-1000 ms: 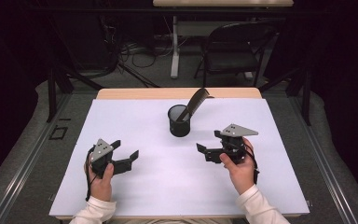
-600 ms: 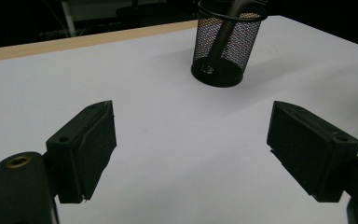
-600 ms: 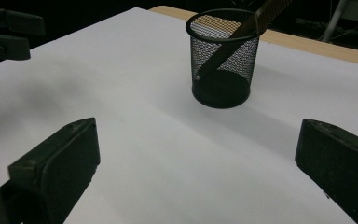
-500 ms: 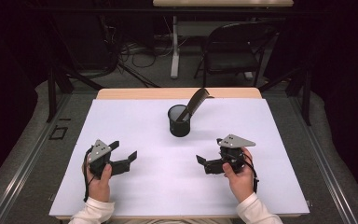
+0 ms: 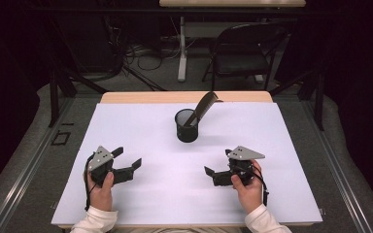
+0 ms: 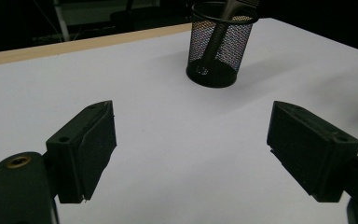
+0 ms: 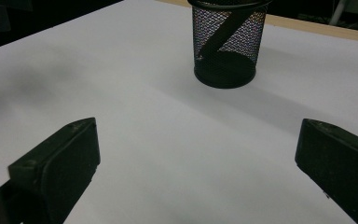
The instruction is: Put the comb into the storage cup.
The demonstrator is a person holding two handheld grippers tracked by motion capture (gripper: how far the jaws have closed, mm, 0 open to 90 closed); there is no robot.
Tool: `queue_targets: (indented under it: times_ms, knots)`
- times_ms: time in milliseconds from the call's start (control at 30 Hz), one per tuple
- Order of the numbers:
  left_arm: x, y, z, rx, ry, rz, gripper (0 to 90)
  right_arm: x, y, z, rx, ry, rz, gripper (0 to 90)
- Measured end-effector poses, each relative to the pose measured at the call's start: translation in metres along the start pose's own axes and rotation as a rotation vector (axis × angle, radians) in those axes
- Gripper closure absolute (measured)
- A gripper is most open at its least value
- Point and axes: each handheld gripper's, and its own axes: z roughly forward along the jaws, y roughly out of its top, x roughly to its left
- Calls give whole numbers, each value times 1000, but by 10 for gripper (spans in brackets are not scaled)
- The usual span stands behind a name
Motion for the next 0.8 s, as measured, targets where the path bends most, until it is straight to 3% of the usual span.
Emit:
queue_targets:
  times_ms: [333, 800]
  knots:
    - [0, 0, 2, 2, -2, 6, 156, -4, -11, 4, 7, -3, 25, 0]
    - [0, 0, 2, 6, -5, 9, 156, -7, -18, 12, 51, -25, 17, 3]
